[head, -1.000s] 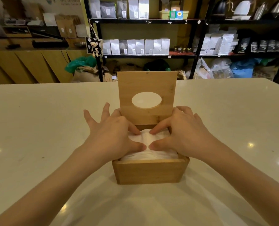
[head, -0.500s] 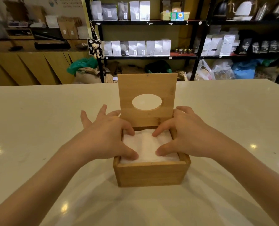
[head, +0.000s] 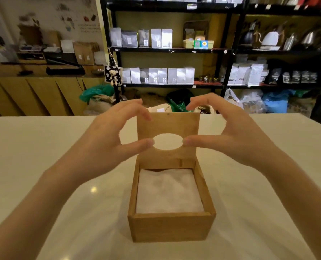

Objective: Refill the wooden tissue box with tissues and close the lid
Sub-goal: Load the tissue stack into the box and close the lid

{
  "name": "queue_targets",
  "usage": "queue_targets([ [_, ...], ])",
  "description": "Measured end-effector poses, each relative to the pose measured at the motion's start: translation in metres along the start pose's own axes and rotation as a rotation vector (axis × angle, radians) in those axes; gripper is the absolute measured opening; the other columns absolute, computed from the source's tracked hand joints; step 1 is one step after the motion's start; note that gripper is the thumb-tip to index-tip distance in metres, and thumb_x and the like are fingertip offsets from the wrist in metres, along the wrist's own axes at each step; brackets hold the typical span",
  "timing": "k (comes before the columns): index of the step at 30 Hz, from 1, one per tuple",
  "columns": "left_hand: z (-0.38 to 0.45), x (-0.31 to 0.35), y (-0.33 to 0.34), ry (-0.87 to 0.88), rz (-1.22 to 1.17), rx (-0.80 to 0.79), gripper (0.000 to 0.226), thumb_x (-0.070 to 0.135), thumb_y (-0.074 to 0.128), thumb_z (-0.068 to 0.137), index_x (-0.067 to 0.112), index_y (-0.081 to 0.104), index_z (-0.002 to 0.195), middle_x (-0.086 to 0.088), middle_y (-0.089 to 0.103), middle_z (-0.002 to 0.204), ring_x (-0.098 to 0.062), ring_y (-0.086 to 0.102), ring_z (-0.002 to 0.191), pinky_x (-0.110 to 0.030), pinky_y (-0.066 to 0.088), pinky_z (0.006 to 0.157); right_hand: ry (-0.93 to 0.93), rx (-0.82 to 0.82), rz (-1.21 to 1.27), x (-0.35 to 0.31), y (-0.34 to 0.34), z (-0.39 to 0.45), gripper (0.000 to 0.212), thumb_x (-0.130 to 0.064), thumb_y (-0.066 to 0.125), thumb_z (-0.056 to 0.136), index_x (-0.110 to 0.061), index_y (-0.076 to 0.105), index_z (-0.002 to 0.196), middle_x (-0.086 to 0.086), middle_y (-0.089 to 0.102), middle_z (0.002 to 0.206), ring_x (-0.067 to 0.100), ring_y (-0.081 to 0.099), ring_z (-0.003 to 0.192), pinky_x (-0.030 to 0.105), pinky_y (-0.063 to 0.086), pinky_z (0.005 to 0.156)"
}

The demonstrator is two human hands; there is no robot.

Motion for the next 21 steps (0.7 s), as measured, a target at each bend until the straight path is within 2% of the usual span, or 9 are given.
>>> queue_targets([
  [2,0.003,0.001,0.005,0.040,-0.012,0.032,0.061,0.052,0.057,0.066,0.065,0.020,0.114,0.042,0.023,0.122,0.015,0.024,0.117,-0.020,0.029,0.098,-0.055,-0.012,-0.033,-0.003,0.010,0.004,0.076,-0.035,0.075,0.068,-0.051,0.028,0.126,-0.021,0.039,0.132,-0.001,0.031,0.121,0.009,0.024,0.093],
  [4,0.009,-0.003,0.011,0.018,0.000,0.042,0.088,0.046,0.065,0.069,0.066,-0.003,0.120,0.036,0.020,0.129,0.016,0.020,0.115,-0.018,0.027,0.096,-0.059,-0.032,-0.090,0.001,0.019,0.009,0.091,-0.035,0.074,0.071,-0.053,0.008,0.132,-0.015,0.031,0.144,0.004,0.022,0.133,0.024,0.023,0.107],
  [6,0.014,-0.011,0.018,-0.030,0.008,0.037,0.095,0.044,0.067,0.070,0.062,-0.009,0.123,0.028,0.020,0.141,0.009,0.021,0.122,-0.024,0.028,0.100,-0.048,-0.033,-0.158,0.005,0.025,0.012,0.097,-0.036,0.072,0.073,-0.049,0.000,0.136,-0.012,0.027,0.149,0.010,0.014,0.139,0.038,0.021,0.112],
  [9,0.018,-0.018,0.026,-0.025,0.029,0.040,0.083,0.043,0.064,0.075,0.050,0.007,0.135,0.016,0.029,0.147,-0.001,0.027,0.128,-0.028,0.031,0.104,-0.078,-0.014,-0.275,0.006,0.027,0.014,0.093,-0.038,0.069,0.075,-0.038,0.005,0.143,-0.010,0.028,0.149,0.011,0.008,0.141,0.042,0.017,0.116],
  [11,0.018,-0.017,0.024,0.010,0.021,0.074,0.066,0.037,0.062,0.079,0.043,0.027,0.134,0.019,0.040,0.134,0.003,0.030,0.120,-0.031,0.036,0.103,-0.102,-0.003,-0.344,0.006,0.028,0.013,0.086,-0.039,0.067,0.077,-0.035,0.013,0.143,-0.010,0.028,0.149,0.011,0.008,0.141,0.040,0.014,0.116],
  [13,0.017,-0.015,0.021,0.033,0.021,0.109,0.052,0.034,0.063,0.079,0.041,0.040,0.125,0.025,0.039,0.121,0.006,0.028,0.115,-0.032,0.036,0.101,-0.126,0.017,-0.358,0.006,0.026,0.011,0.078,-0.040,0.066,0.078,-0.033,0.023,0.141,-0.010,0.032,0.148,0.011,0.011,0.141,0.038,0.014,0.115],
  [16,0.011,-0.011,0.018,0.053,0.043,0.157,0.046,0.036,0.064,0.076,0.046,0.041,0.114,0.020,0.046,0.122,0.004,0.031,0.116,-0.033,0.037,0.100,-0.233,0.100,-0.357,-0.001,0.021,0.003,0.063,-0.046,0.061,0.077,-0.028,0.040,0.134,-0.006,0.047,0.139,0.013,0.024,0.136,0.044,0.022,0.113],
  [18,0.000,-0.007,0.016,0.086,0.077,0.202,0.041,0.046,0.060,0.077,0.047,0.043,0.114,0.016,0.049,0.126,0.004,0.035,0.116,-0.032,0.039,0.097,-0.325,0.175,-0.358,-0.006,0.018,-0.008,0.055,-0.049,0.055,0.079,-0.023,0.050,0.127,-0.002,0.057,0.130,0.013,0.032,0.129,0.047,0.027,0.111],
  [21,-0.020,0.002,0.014,0.156,0.103,0.238,0.038,0.051,0.046,0.081,0.041,0.050,0.117,0.026,0.043,0.122,0.005,0.035,0.121,-0.031,0.033,0.098,-0.440,0.227,-0.406,-0.011,0.020,-0.027,0.050,-0.049,0.050,0.085,-0.018,0.053,0.124,0.002,0.059,0.128,0.018,0.038,0.129,0.045,0.025,0.112],
])
Point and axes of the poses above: each hand's wrist, its own z-axis towards the middle knuckle, its own y-axis out of the palm, x = y × z, the point moved 7 cm from there along z, towards the middle knuckle
